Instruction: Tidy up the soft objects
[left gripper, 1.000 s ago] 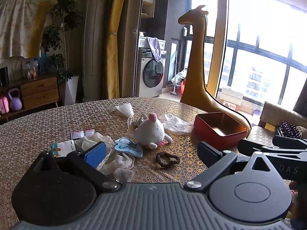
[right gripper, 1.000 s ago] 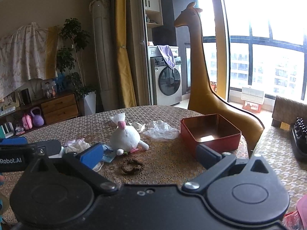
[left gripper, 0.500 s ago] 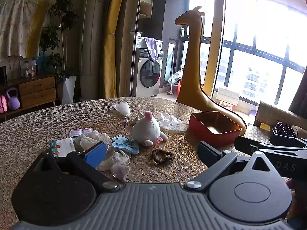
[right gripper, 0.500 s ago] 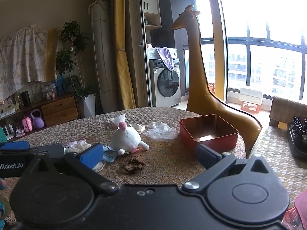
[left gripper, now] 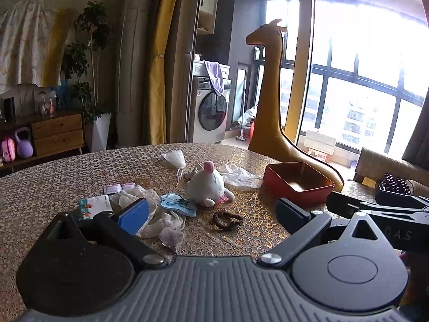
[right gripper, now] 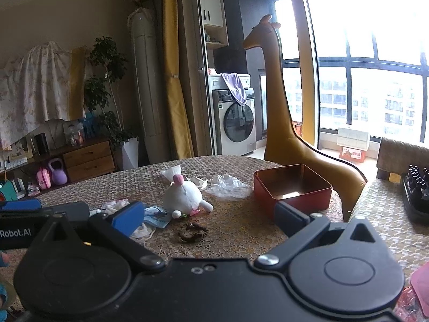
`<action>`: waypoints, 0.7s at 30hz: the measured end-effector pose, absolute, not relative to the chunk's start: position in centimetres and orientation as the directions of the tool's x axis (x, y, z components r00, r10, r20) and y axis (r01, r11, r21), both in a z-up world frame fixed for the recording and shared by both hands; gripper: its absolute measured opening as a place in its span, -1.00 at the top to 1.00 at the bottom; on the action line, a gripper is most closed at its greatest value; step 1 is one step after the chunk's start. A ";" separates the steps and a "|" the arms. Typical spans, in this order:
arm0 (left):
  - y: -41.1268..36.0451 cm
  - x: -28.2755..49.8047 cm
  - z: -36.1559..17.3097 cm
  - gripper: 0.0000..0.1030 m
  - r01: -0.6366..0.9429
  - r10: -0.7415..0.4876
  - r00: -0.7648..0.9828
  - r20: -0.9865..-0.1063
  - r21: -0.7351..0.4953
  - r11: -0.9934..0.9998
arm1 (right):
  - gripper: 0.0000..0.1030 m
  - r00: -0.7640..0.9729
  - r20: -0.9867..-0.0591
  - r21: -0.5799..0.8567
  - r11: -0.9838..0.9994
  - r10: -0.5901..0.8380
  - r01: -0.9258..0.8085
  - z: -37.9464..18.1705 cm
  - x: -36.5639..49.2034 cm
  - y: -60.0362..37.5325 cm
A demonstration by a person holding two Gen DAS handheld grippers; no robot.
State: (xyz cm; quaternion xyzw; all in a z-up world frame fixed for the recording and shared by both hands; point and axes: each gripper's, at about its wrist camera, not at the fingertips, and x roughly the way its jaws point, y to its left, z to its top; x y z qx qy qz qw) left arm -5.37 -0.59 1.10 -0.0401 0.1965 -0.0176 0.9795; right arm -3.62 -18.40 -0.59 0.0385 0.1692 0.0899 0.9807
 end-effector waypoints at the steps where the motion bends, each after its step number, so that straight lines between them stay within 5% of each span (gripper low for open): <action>1: -0.5 -5.4 1.1 -0.97 0.018 -0.049 0.923 -0.381 -0.086 0.996 | -0.99 0.928 -0.322 0.105 0.981 0.189 -0.164 -0.6 -3.8 -18.4; 21: -0.1 -6.2 1.4 -0.97 -0.010 -0.020 0.938 -0.347 -0.083 0.996 | -0.99 0.935 -0.290 0.097 0.978 0.204 -0.183 -0.2 -4.5 -18.2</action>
